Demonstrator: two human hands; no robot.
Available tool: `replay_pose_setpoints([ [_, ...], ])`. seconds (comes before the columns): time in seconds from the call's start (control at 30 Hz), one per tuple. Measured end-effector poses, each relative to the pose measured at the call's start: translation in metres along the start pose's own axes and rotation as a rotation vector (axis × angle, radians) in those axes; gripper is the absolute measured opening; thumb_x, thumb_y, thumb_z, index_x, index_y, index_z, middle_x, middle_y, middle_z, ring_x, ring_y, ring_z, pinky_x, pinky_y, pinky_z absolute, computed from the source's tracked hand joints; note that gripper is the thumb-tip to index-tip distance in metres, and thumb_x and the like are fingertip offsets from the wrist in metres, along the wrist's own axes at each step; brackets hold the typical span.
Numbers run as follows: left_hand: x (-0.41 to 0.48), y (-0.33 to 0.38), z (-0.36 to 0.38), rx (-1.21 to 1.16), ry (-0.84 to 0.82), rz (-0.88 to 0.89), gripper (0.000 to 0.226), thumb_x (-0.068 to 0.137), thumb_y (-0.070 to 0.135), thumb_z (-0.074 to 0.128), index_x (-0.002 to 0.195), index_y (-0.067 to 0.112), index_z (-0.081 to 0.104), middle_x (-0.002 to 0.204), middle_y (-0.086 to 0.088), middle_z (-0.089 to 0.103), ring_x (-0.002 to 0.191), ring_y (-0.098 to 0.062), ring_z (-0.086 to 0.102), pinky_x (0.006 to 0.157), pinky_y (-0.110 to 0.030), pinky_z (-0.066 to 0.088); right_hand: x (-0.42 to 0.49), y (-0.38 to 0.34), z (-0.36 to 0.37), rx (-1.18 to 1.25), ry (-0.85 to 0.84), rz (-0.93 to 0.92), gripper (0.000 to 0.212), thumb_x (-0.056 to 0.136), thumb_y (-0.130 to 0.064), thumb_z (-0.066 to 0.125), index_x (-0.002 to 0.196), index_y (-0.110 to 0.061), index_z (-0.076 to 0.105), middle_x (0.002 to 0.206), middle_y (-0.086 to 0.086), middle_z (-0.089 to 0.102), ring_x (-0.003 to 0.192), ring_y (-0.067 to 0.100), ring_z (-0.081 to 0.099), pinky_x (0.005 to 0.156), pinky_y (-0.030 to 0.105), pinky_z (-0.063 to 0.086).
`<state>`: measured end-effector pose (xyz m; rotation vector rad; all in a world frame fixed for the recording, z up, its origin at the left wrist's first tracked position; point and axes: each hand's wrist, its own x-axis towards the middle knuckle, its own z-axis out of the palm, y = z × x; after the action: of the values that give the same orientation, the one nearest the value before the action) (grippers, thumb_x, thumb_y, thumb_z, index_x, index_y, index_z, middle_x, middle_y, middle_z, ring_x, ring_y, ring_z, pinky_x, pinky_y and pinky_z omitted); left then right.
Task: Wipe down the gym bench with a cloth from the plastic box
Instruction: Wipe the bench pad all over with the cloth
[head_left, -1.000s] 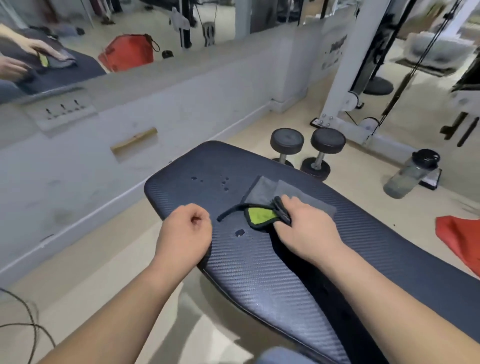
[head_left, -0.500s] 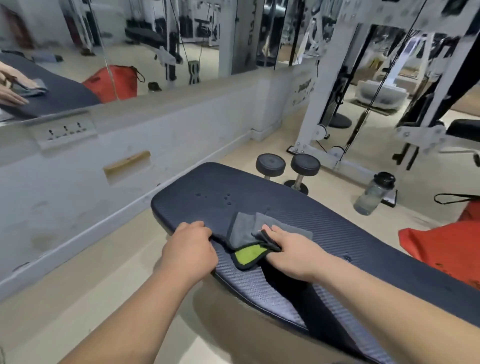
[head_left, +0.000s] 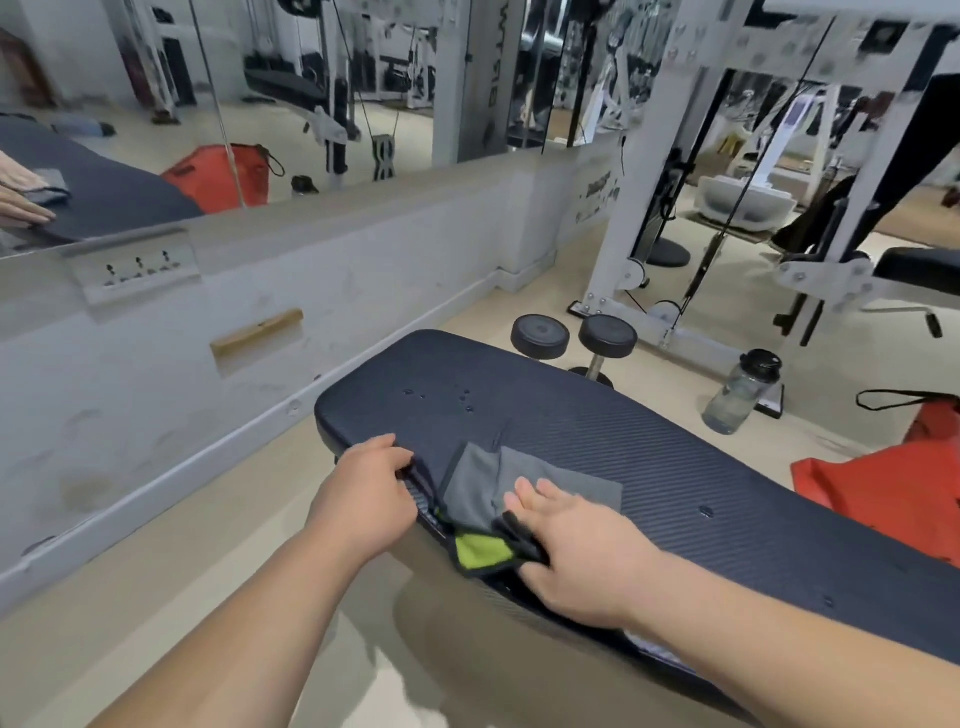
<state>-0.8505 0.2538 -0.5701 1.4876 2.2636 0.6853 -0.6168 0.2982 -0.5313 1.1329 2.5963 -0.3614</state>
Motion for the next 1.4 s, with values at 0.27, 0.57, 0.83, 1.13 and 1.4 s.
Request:
replay_pose_setpoints([
  [0.27, 0.006, 0.005, 0.006, 0.018, 0.041, -0.017, 0.035, 0.088, 0.013, 0.051, 0.112, 0.024, 0.073, 0.151, 0.003, 0.05, 0.144, -0.018, 0.037, 0.11, -0.028, 0.038, 0.065, 0.068, -0.016, 0.144, 0.085, 0.098, 0.078, 0.098, -0.046, 0.047, 0.165, -0.031, 0.011, 0.174, -0.005, 0.011, 0.16, 0.011, 0.01, 0.13, 0.031, 0.01],
  [0.57, 0.004, -0.007, 0.0, -0.041, 0.039, 0.036, 0.041, 0.095, 0.022, 0.059, 0.135, 0.031, 0.063, 0.156, 0.014, 0.042, 0.147, -0.005, 0.033, 0.119, -0.02, 0.022, 0.132, 0.069, -0.036, 0.118, 0.173, 0.268, 0.073, 0.104, -0.047, 0.036, 0.166, -0.019, 0.008, 0.175, 0.005, 0.005, 0.161, 0.024, 0.005, 0.13, 0.043, 0.007],
  [0.83, 0.019, -0.011, -0.003, -0.073, 0.14, -0.093, 0.022, 0.089, 0.008, 0.057, 0.104, 0.003, 0.072, 0.143, -0.009, 0.057, 0.142, -0.018, 0.042, 0.101, -0.028, 0.04, 0.025, -0.003, -0.003, -0.017, 0.042, -0.102, 0.076, 0.099, -0.047, 0.04, 0.166, -0.027, 0.01, 0.175, -0.003, 0.0, 0.161, 0.018, -0.001, 0.131, 0.04, 0.003],
  [1.13, 0.01, -0.011, -0.006, -0.081, 0.099, -0.122, 0.04, 0.093, 0.024, 0.057, 0.132, 0.019, 0.063, 0.162, -0.002, 0.034, 0.152, -0.015, 0.024, 0.118, -0.032, 0.029, 0.118, 0.054, -0.032, 0.088, 0.138, 0.157, 0.074, 0.103, -0.047, 0.04, 0.166, -0.025, 0.008, 0.175, -0.001, 0.005, 0.161, 0.018, 0.005, 0.13, 0.038, 0.007],
  [1.4, 0.012, -0.013, -0.013, -0.089, 0.131, -0.166, 0.035, 0.093, 0.01, 0.05, 0.124, 0.014, 0.066, 0.161, 0.005, 0.036, 0.149, -0.01, 0.03, 0.107, -0.026, 0.036, 0.1, 0.006, -0.008, 0.011, 0.132, -0.048, 0.072, 0.102, -0.048, 0.04, 0.165, -0.037, 0.007, 0.174, -0.008, -0.003, 0.161, 0.015, -0.006, 0.129, 0.036, -0.003],
])
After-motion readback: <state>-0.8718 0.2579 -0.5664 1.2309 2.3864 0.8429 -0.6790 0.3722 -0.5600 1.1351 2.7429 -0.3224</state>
